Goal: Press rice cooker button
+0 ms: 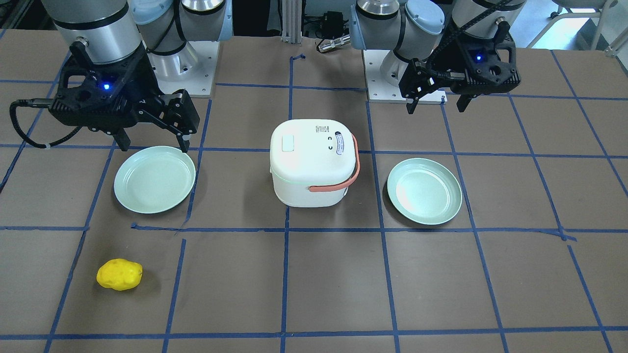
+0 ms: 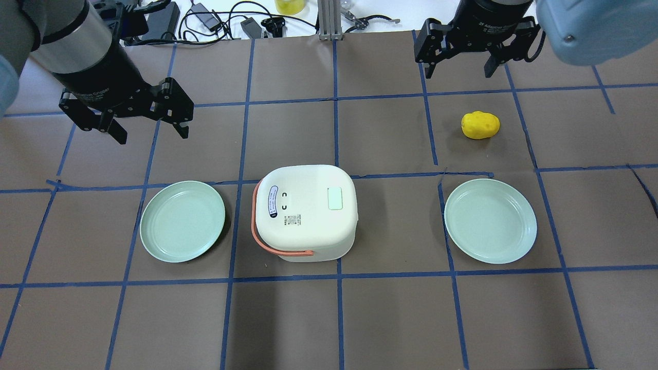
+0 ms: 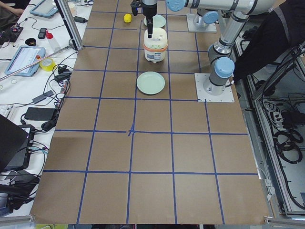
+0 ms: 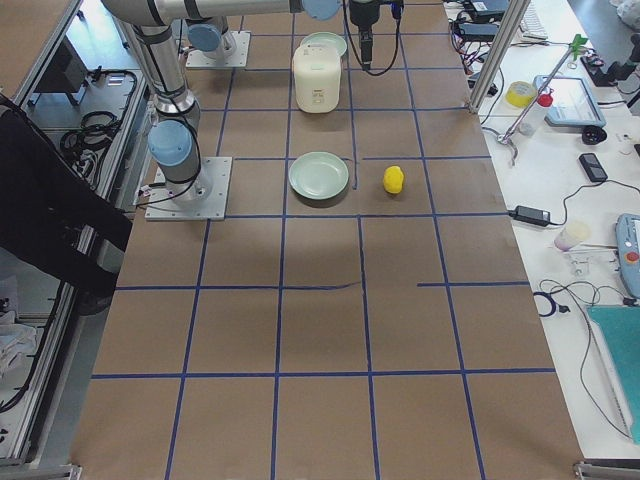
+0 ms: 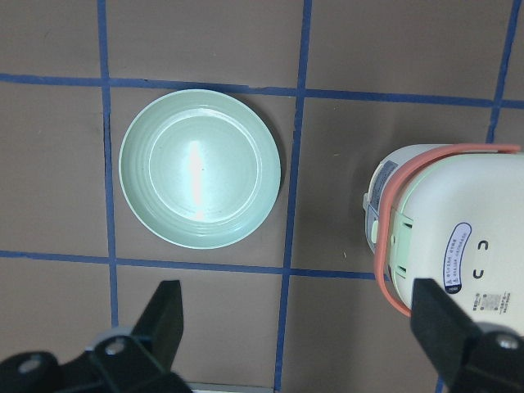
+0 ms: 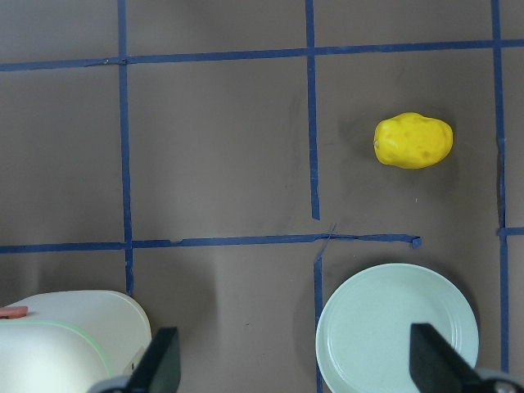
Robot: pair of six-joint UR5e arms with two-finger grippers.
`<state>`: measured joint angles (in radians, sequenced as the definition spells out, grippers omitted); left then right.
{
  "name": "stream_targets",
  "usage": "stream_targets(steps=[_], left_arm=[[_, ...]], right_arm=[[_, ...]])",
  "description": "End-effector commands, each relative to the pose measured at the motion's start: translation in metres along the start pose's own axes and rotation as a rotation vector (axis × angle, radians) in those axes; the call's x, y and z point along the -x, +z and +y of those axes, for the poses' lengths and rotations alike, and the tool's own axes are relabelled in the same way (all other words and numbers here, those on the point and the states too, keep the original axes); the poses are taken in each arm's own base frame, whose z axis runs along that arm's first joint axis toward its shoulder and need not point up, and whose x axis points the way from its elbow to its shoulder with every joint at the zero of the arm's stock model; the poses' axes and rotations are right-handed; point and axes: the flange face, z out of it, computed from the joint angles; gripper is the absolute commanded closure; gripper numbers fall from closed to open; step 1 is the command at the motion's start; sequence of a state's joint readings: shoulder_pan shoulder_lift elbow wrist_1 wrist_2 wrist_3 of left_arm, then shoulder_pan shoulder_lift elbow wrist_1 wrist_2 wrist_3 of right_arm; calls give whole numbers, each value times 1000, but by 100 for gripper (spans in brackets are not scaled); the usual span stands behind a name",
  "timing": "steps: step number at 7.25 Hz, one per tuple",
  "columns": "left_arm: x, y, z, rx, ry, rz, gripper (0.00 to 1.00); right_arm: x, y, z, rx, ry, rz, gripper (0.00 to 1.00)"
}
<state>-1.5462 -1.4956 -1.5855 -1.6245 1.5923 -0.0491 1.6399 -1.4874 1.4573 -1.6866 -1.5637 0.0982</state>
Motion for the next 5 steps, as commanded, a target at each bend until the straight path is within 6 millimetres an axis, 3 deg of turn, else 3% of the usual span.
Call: stream_targets(steps=[1, 5], left_arm=[[0, 0, 0, 1, 0, 0, 0], [0, 0, 0, 1, -1, 0, 0]], right_arm=[[0, 0, 0, 0, 0, 4, 0], [1, -1, 2, 7, 2, -9, 0]])
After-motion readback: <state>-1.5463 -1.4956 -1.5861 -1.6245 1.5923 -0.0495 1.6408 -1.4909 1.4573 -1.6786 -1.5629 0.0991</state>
